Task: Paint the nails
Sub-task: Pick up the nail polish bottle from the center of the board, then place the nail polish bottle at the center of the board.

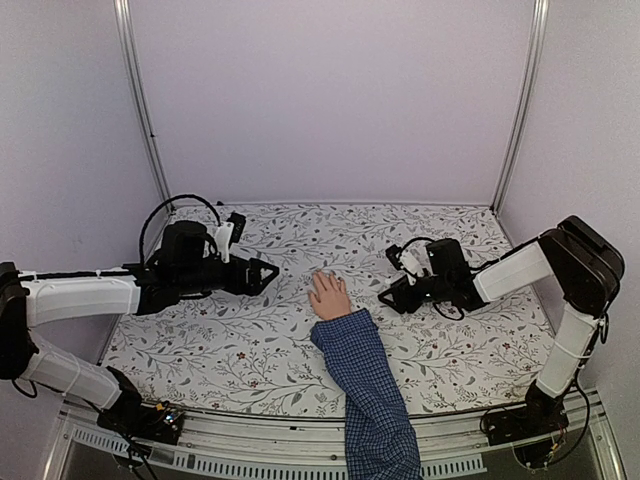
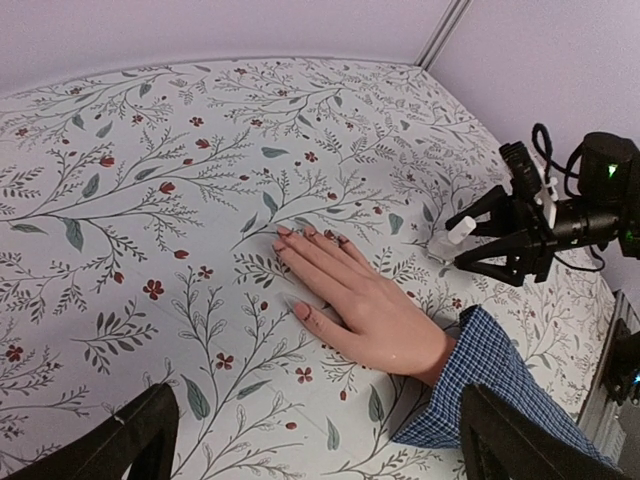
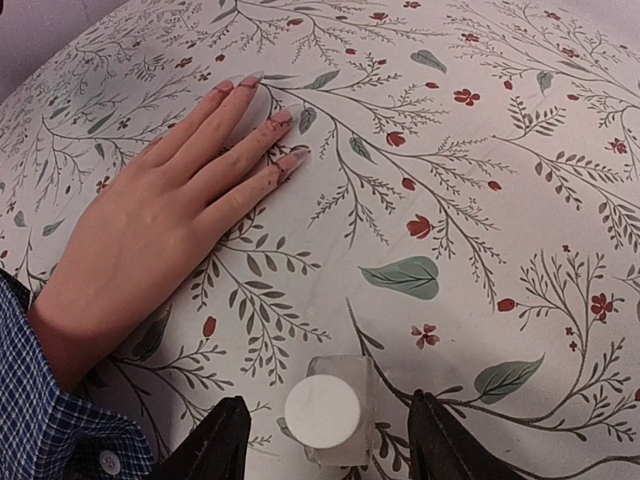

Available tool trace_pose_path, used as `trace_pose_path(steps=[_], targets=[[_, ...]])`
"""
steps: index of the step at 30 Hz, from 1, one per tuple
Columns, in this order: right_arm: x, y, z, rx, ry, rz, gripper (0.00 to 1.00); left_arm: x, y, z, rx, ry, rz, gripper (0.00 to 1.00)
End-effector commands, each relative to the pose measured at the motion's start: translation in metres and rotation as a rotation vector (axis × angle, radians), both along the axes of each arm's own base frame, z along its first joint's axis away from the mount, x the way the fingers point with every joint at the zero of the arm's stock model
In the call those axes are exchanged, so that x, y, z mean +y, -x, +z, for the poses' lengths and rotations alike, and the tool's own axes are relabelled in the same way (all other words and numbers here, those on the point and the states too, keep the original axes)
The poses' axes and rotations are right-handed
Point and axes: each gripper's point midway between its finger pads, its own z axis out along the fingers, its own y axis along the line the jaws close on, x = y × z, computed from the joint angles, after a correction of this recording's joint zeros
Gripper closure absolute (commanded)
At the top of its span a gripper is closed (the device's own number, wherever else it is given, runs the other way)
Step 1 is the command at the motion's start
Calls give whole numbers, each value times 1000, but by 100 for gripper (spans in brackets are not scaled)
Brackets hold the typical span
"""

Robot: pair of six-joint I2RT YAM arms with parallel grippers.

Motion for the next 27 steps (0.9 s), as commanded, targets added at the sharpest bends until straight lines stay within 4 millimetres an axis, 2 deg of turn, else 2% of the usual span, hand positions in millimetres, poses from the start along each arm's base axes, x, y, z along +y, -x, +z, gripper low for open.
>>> trace_pose_path(steps=[1,7,12,15,22,24,27], targets=[[7,-4,-9,-10,46,11,47,-2,2,7,-29,-1,-10,0],[11,-5,-20,-10,91,15,57,0,2,8,-32,-8,-1,0],[14,-6,-25,-6,112,24,73,2,3,12,-39,-7,7,0],[15,-6,-22,-16,112,28,81,4,3,14,-32,-7,16,0],[25,-6,8,-51,73,60,89,9,1,21,5,-7,57,1],[35,-3,24,-68,54,85,90,10,2,26,14,3,60,1],[60,9,52,-105,28,152,90,18,7,28,39,-2,88,1]])
